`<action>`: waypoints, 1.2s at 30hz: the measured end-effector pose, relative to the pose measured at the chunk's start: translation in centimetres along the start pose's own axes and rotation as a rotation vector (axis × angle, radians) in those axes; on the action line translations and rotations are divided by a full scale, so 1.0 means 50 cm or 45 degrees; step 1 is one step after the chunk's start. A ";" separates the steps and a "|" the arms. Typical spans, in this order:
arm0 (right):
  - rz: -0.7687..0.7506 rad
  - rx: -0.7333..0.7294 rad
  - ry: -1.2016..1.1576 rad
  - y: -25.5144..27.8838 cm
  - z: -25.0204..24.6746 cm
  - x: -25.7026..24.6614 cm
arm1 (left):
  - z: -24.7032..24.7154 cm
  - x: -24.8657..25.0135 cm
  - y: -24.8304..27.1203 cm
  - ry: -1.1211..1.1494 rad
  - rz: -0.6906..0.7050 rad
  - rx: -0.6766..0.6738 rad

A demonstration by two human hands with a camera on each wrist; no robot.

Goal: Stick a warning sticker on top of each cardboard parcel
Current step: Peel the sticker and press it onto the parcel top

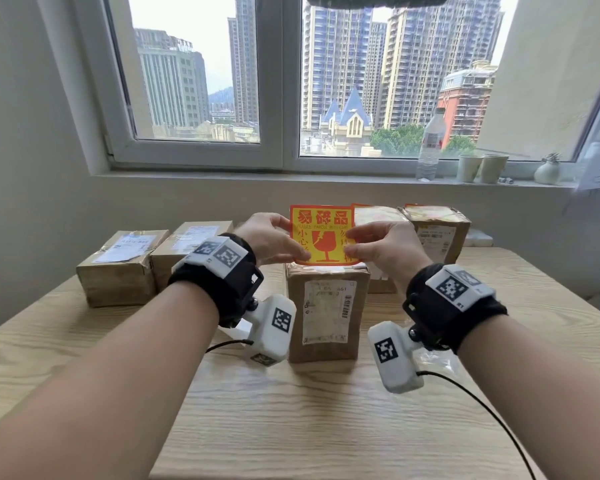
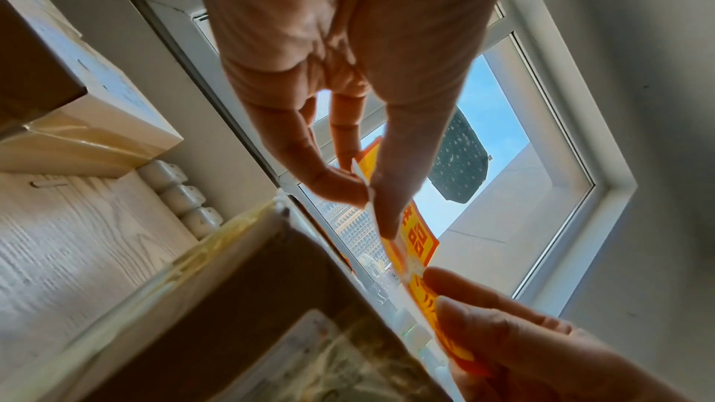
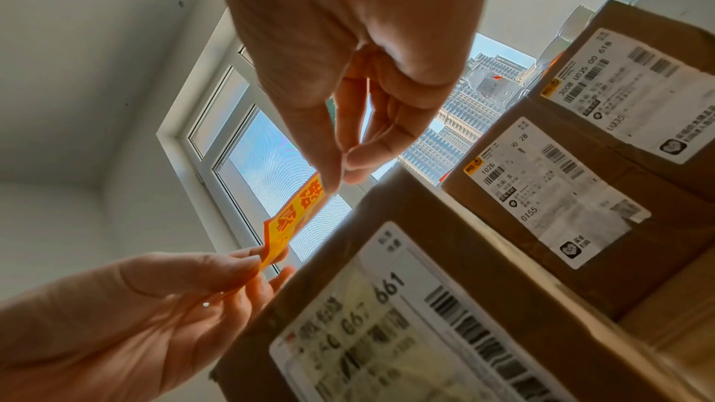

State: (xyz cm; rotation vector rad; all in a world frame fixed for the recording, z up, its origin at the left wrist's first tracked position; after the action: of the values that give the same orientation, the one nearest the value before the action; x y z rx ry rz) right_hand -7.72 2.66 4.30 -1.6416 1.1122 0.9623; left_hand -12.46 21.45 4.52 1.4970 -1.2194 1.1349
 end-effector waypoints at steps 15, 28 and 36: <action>-0.066 -0.012 0.485 0.017 0.022 -0.020 | -0.001 0.003 -0.013 -0.578 0.050 0.121; -0.204 -0.005 0.887 0.005 0.034 -0.060 | -0.033 0.065 0.002 -0.906 0.398 0.442; 0.025 -0.308 0.626 -0.042 0.076 0.023 | 0.010 0.008 -0.020 -0.948 0.259 0.197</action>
State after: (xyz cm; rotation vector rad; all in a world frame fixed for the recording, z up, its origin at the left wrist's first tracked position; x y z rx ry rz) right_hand -5.81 6.38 2.67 -2.1423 1.3750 0.7430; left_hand -11.34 21.01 4.74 2.0446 -1.8433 0.8207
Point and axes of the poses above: each hand's wrist, its own y-axis away from the middle knuckle, its own z-axis out of the palm, x = y × z, the point moved 10 cm from there along -y, towards the middle knuckle, and after that the axes turned 1 degree about y, right-handed, at the moved point
